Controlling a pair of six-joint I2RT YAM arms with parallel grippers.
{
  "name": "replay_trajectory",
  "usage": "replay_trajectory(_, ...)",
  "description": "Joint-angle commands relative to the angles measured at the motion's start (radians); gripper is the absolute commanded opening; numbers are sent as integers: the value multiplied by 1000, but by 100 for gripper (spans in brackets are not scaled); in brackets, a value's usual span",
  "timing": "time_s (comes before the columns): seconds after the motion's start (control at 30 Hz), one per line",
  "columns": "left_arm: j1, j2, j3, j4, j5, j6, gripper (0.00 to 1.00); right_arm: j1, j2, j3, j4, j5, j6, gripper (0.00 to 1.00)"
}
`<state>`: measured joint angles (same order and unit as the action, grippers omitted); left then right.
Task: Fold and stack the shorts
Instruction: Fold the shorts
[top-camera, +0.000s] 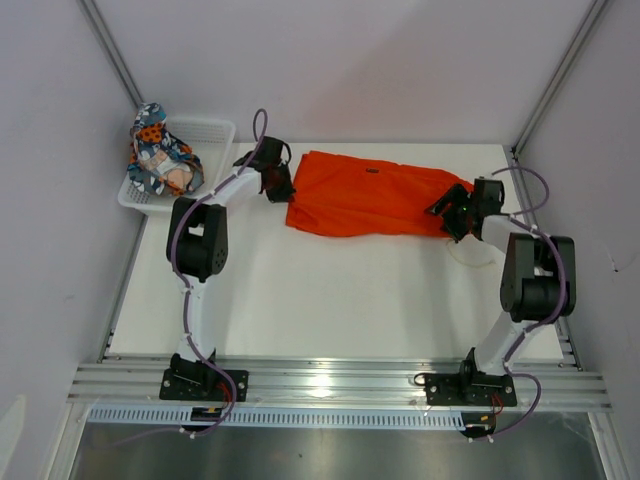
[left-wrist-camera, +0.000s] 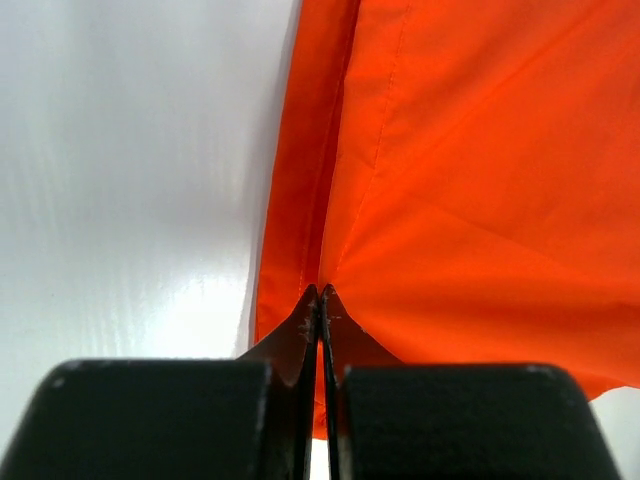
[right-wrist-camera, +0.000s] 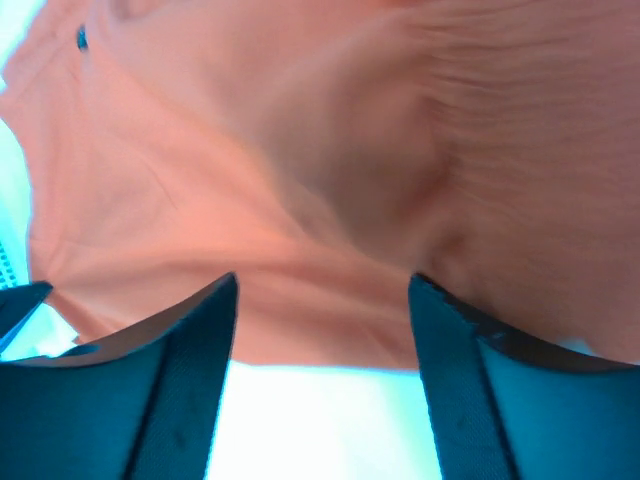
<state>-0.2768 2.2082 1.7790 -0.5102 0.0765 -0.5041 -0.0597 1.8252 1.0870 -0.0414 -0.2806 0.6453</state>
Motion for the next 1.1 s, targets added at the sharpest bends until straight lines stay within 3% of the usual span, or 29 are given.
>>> replay_trajectory(0.0,10,-24,46,-42,-53,22,1,-61,-151,-128,106,-8,34,76)
replay_trajectory(0.1,10,-33,51,-51,-69,19,6,-86,-234,-177,89,30,37,88)
replay_trajectory(0.17,10,-36,69,-71,-111,22,20,-101,-271,-208,69,35,33,90)
replay_trajectory(0.2,10,-41,72,-82,-132,19,35,-109,-282,-219,74,43,33,90)
replay_trajectory(0.33,11,-85,56,-111,-193,19,62,-152,-287,-242,84,28,45,91)
replay_trajectory(0.57,1,-174,28,-113,-181,26,66,-177,-233,-269,139,-3,91,92)
replay_trajectory(0.77,-88,-231,-7,-76,-167,33,66,-170,-98,-208,215,-5,149,91)
replay_trajectory(0.87,-120,-249,-22,-65,-162,21,66,-161,-44,-168,245,14,175,74)
replay_trajectory(0.9,-128,-255,-27,-62,-161,19,65,-157,-35,-158,236,20,175,56)
replay_trajectory(0.97,-145,-278,-41,-56,-164,16,65,-137,-21,-145,225,32,166,35)
replay_trajectory(1.0,-150,-288,-56,-42,-162,16,65,-125,-29,-147,213,46,162,18)
replay_trajectory(1.07,-169,-314,-75,-28,-161,16,65,-95,-52,-167,209,61,156,5)
